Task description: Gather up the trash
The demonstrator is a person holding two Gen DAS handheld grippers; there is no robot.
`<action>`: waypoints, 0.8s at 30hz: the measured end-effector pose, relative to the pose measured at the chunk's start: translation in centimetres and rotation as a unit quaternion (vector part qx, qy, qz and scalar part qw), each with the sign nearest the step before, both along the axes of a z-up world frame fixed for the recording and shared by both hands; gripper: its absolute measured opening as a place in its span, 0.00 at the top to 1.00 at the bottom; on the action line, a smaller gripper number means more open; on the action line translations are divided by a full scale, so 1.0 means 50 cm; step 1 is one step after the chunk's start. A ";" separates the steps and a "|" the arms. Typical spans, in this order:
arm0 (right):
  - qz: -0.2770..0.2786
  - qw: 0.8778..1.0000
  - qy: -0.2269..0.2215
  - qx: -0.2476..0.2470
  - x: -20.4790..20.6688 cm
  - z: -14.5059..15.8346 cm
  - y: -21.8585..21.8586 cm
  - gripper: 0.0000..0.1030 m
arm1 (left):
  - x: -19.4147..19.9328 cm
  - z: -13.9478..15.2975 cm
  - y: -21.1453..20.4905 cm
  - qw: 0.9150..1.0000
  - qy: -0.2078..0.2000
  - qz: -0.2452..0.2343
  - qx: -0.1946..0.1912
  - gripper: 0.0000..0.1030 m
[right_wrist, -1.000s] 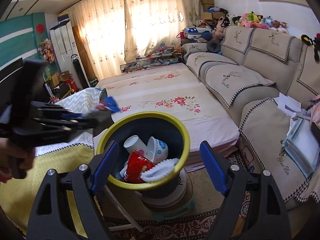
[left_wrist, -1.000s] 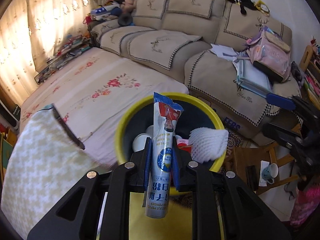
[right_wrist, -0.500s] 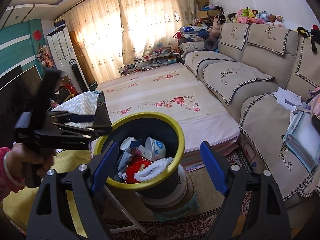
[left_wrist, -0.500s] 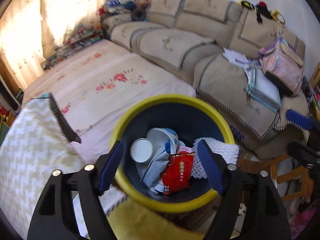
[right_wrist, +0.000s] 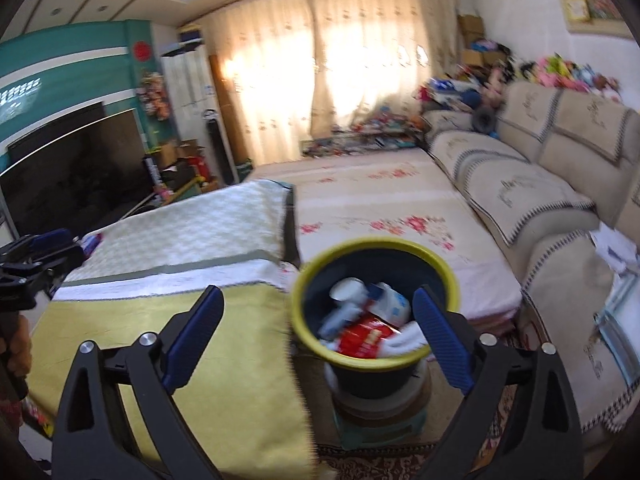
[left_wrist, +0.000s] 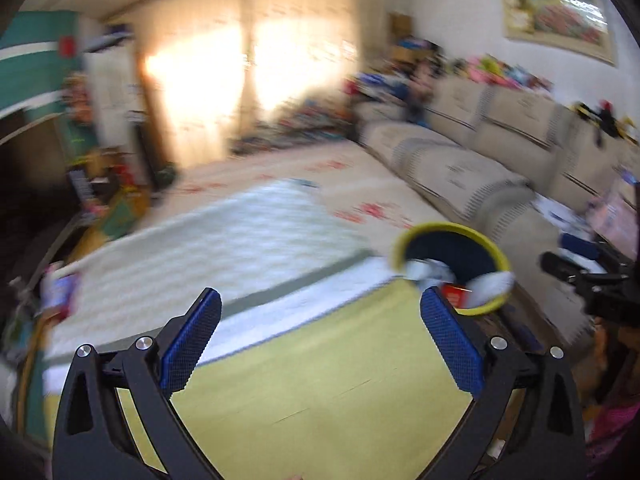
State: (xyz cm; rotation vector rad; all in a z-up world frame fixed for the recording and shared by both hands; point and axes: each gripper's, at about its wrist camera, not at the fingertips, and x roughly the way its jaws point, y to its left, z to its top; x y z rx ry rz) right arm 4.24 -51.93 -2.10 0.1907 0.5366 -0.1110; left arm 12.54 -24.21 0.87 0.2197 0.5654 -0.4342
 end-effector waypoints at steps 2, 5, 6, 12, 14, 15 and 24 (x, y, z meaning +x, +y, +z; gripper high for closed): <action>0.014 1.000 -0.011 -0.013 -0.007 0.021 0.038 0.08 | -0.031 0.015 0.073 0.999 -0.014 0.047 -0.007 0.05; 0.017 0.999 -0.020 -0.033 -0.022 0.046 0.080 0.07 | -0.072 0.041 0.172 0.995 -0.026 0.093 -0.028 0.05; 0.018 0.999 -0.023 -0.037 -0.028 0.052 0.087 0.07 | -0.094 0.050 0.205 0.992 -0.035 0.113 -0.034 0.05; 0.036 0.998 -0.028 -0.051 -0.063 0.069 0.145 0.07 | -0.192 0.045 0.323 0.984 -0.031 0.167 -0.047 0.05; 0.042 0.997 -0.027 -0.052 -0.070 0.066 0.159 0.07 | -0.215 0.034 0.338 0.983 -0.026 0.172 -0.051 0.05; 0.046 0.997 -0.026 -0.052 -0.074 0.063 0.165 0.07 | -0.227 0.028 0.346 0.983 -0.023 0.175 -0.055 0.05; 0.056 0.997 -0.032 -0.041 -0.097 0.059 0.179 0.07 | -0.270 0.008 0.354 0.979 -0.025 0.192 -0.070 0.05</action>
